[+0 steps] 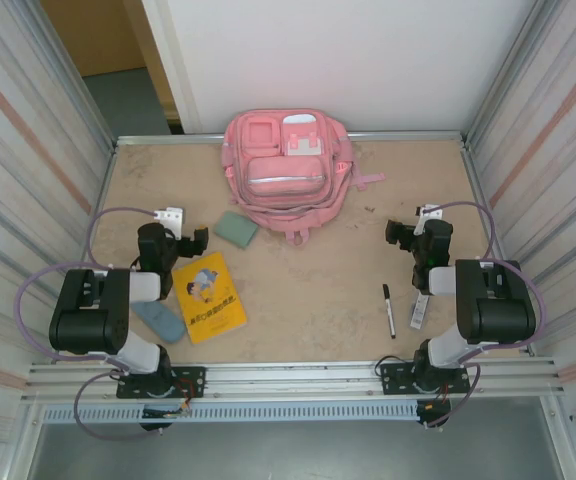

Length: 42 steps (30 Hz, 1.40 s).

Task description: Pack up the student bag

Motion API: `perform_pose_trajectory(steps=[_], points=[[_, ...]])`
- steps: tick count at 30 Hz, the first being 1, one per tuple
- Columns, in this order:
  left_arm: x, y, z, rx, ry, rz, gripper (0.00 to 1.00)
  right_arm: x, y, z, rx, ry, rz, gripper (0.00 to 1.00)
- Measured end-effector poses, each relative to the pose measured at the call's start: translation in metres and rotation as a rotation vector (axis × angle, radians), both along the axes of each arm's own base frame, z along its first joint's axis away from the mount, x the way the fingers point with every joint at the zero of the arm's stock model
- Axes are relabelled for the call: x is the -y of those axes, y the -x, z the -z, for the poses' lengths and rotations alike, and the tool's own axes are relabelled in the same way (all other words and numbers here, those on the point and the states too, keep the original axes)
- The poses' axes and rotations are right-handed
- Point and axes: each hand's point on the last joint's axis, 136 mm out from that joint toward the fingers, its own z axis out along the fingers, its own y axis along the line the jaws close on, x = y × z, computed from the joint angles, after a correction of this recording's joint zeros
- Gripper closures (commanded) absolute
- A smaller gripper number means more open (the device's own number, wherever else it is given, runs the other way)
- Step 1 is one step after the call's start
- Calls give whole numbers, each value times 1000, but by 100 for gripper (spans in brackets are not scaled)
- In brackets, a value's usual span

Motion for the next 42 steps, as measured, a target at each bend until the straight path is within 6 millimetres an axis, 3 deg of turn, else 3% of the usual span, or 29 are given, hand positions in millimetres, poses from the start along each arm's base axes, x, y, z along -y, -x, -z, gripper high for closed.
perform_pose_trajectory(steps=[35, 38, 42], points=[[-6, 1, 0, -8, -2, -40, 1, 1, 4, -2, -21, -1, 2, 1], [-2, 5, -12, -27, -34, -56, 1, 1, 7, -27, -1, 5, 10, 1], [46, 9, -65, 54, -82, 13, 1, -4, 10, -95, 117, -48, 44, 1]])
